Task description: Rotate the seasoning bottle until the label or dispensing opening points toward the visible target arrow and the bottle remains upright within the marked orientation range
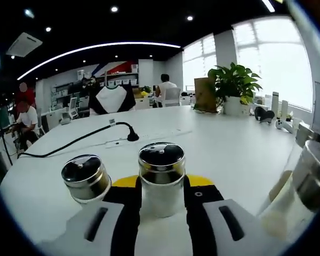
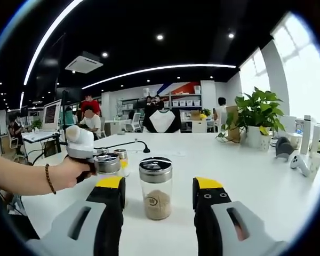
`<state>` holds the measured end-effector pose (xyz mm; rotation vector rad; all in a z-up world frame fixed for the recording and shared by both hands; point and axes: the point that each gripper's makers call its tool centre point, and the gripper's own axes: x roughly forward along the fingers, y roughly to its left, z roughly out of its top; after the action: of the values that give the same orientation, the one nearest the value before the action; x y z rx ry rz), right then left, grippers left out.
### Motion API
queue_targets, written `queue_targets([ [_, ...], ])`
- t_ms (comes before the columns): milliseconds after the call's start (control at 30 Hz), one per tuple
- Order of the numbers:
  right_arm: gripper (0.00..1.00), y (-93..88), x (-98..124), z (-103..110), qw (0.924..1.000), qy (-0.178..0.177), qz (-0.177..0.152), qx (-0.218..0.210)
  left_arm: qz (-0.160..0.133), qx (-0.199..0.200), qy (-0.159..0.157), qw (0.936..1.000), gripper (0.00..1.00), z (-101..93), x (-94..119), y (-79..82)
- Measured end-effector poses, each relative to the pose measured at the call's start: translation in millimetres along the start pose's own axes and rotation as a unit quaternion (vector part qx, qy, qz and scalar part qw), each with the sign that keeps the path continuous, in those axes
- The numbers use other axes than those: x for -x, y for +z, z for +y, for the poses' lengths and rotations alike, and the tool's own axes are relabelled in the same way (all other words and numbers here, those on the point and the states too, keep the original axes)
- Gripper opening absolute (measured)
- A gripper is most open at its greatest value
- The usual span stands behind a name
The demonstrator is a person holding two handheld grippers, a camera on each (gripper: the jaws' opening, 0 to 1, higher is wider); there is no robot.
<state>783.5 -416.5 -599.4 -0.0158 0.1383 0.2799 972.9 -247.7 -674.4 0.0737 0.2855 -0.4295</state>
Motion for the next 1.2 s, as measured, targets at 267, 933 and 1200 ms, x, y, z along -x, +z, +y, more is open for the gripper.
queue_targets([
  [267,0.50,-2.9,-1.1,-2.1,1.0000,-0.002,0.006,0.003,0.000,-0.007,-0.007,0.9999,0.32,-2.2,11.2,-1.5],
  [933,0.52,-5.1,-4.7,9.4,0.9997,0.022,0.008,-0.001,0.001,-0.009,0.003,1.0000,0.32,-3.5,63.4,-18.5],
  [1200,0.52,-6.0,-5.8,14.6,0.9996,0.027,0.012,0.004,-0.001,0.001,0.010,0.9999,0.32,2.9,90.5,-26.9],
])
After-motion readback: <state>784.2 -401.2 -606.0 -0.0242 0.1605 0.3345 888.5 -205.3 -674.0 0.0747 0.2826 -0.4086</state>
